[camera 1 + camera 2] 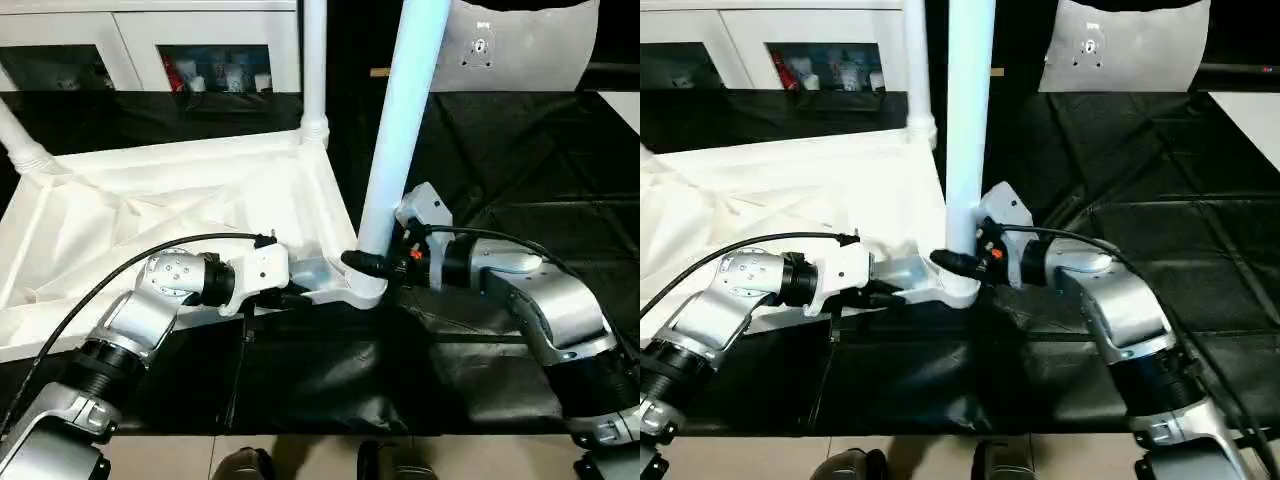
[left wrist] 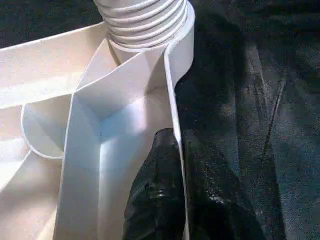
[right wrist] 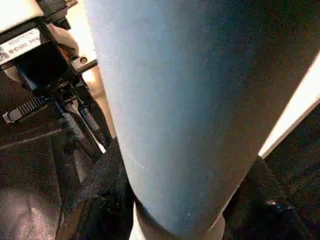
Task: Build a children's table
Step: Insert table leg to table base
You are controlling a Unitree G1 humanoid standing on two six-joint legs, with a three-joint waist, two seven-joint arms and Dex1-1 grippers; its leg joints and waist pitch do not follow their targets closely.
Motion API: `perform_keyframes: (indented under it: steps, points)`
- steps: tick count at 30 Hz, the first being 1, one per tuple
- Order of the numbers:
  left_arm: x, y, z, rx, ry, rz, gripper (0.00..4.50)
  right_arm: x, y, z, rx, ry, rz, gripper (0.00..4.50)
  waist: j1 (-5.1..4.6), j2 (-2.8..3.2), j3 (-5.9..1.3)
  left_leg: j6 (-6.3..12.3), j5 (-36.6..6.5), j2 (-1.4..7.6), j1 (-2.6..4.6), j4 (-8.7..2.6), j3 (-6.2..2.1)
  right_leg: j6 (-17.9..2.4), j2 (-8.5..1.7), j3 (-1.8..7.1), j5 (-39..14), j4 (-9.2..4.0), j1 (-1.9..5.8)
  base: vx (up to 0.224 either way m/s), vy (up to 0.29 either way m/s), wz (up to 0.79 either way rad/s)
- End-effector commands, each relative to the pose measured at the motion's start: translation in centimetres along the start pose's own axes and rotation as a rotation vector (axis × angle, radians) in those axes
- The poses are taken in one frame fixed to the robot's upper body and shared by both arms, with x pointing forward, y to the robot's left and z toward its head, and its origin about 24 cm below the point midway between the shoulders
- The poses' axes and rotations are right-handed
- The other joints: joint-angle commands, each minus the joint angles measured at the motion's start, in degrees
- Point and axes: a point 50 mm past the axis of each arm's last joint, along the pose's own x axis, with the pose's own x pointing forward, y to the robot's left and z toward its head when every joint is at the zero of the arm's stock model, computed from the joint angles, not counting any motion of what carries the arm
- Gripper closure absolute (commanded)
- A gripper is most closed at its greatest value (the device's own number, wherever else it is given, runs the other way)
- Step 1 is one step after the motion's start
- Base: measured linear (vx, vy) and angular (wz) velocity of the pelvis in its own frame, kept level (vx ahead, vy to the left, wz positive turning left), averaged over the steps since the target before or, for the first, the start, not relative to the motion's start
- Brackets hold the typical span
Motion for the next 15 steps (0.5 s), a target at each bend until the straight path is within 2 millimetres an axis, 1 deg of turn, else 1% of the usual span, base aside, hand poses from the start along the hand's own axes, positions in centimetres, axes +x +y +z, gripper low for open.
perform_keyframes:
  steps: [1, 2, 3, 4, 5, 6, 7, 8, 9, 10, 11, 12, 13, 14, 15]
  points:
    - [0.8, -0.2, 0.8, 0.088, 0.017, -0.084, 4.5, 0.6, 0.7, -2.0, 0.058, 0.086, 0.049, 2.6, -0.27, -0.37, -3.22, 2.36, -17.27, 2.07, 1.42, -4.13, -0.82, -6.3, -3.93, 2.57, -31.69, -5.74, 2.52, 0.0, 0.0, 0.0]
    - [0.7, 0.4, 0.8, 0.089, 0.02, -0.055, 4.5, 0.6, 0.9, -2.1, 0.064, 0.087, 0.055, 2.6, -0.3, -0.26, -2.91, 2.12, -18.6, 1.93, 1.66, -4.17, -0.85, -5.42, -3.79, 2.46, -33.62, -6.18, 2.22, 0.0, 0.0, 0.0]
    - [0.7, 0.5, 0.8, 0.089, 0.02, -0.053, 4.5, 0.6, 0.9, -2.1, 0.064, 0.087, 0.056, 2.6, -0.23, -0.19, -2.73, 2.02, -19.34, 1.94, 1.91, -4.25, -0.88, -5.13, -3.8, 2.4, -34.41, -6.38, 2.05, 0.0, 0.0, 0.0]
    - [0.6, 0.7, 0.8, 0.088, 0.018, -0.042, 4.5, 0.6, 1.1, -2.4, 0.066, 0.09, 0.06, 2.6, -0.22, 0.12, -2.58, 1.88, -19.62, 1.97, 1.84, -4.31, -1.01, -5.09, -3.91, 2.36, -34.52, -6.3, 2.11, 0.0, 0.0, 0.0]
    - [0.4, 0.9, 0.9, 0.083, 0.01, -0.048, 4.5, 0.6, 1.5, -2.7, 0.073, 0.093, 0.073, 2.6, -0.21, 0.72, -1.96, 1.57, -21.56, 2.04, 2.01, -4.62, -1.12, -4.68, -3.81, 2.19, -35.73, -6.73, 1.87, 0.0, 0.0, 0.0]
    - [0.4, 0.9, 0.9, 0.082, 0.009, -0.05, 4.5, 0.5, 1.6, -2.8, 0.075, 0.093, 0.075, 2.6, -0.24, 0.44, -2.02, 1.4, -22.46, 2.07, 2.33, -4.62, -1.13, -4.44, -3.79, 2.11, -36.28, -6.93, 1.87, 0.0, 0.0, 0.0]
    - [0.4, 0.8, 0.9, 0.081, 0.002, -0.076, 4.5, 0.5, 2.0, -3.1, 0.085, 0.093, 0.098, 2.6, -0.13, 0.85, -1.59, 1.3, -23.17, 1.99, 2.38, -4.93, -1.45, -4.13, -4.12, 2.0, -37.23, -7.07, 2.05, 0.0, 0.0, 0.0]
    - [0.4, 0.8, 0.9, 0.083, 0.002, -0.082, 4.5, 0.5, 2.1, -3.2, 0.087, 0.093, 0.103, 2.6, -0.24, 0.64, -1.52, 1.22, -23.69, 2.02, 2.35, -5.02, -1.44, -3.93, -4.02, 1.97, -37.73, -7.24, 2.04, 0.0, 0.0, 0.0]
    - [0.4, 0.7, 1.0, 0.086, 0.001, -0.09, 4.5, 0.5, 2.4, -3.3, 0.089, 0.094, 0.116, 2.6, -0.28, 0.86, -1.35, 0.93, -24.39, 2.11, 2.22, -5.21, -1.73, -3.99, -4.2, 1.95, -37.68, -7.0, 2.19, 0.0, 0.0, 0.0]
    - [0.5, 0.8, 1.1, 0.089, -0.002, -0.093, 4.5, 0.4, 2.7, -3.5, 0.093, 0.096, 0.123, 2.6, -0.32, 0.71, -1.34, 0.94, -24.57, 2.13, 2.24, -5.25, -1.69, -3.91, -4.17, 2.01, -37.68, -7.13, 2.16, 0.0, 0.0, 0.0]
    - [0.7, 1.0, 1.2, 0.092, -0.003, -0.09, 4.5, 0.4, 3.0, -3.7, 0.098, 0.097, 0.131, 2.6, -0.23, 1.43, -1.04, 0.72, -25.47, 2.19, 2.4, -5.36, -1.78, -4.08, -4.2, 2.09, -37.42, -7.06, 1.97, 0.0, 0.0, 0.0]
    - [0.8, 1.2, 1.3, 0.095, -0.005, -0.088, 4.5, 0.4, 3.2, -3.9, 0.099, 0.098, 0.136, 2.6, -0.36, 1.16, -0.92, 0.72, -26.17, 2.19, 2.51, -5.4, -1.7, -4.07, -4.05, 2.07, -37.64, -7.29, 1.85, 0.0, 0.0, 0.0]
    - [0.8, 1.3, 1.4, 0.095, -0.007, -0.084, 4.5, 0.3, 3.3, -4.0, 0.099, 0.098, 0.136, 2.6, -0.31, 1.08, -0.97, 0.64, -26.35, 2.13, 2.63, -5.39, -1.75, -4.4, -4.18, 2.08, -37.31, -7.15, 2.05, 0.0, 0.0, 0.0]
    - [0.8, 1.8, 1.6, 0.096, -0.013, -0.067, 4.5, 0.3, 3.7, -4.3, 0.099, 0.102, 0.136, 2.6, -0.19, 1.78, -0.31, 0.73, -26.74, 2.07, 2.53, -5.59, -1.84, -4.49, -4.27, 2.16, -37.56, -7.25, 1.93, 0.0, 0.0, 0.0]
    - [0.8, 1.8, 1.6, 0.096, -0.013, -0.067, 4.5, 0.3, 3.7, -4.3, 0.099, 0.102, 0.136, 2.6, -0.13, 1.37, -0.23, 0.75, -27.44, 2.04, 2.99, -5.59, -1.78, -4.21, -4.31, 2.12, -38.93, -7.48, 1.91, 0.0, 0.0, 0.0]
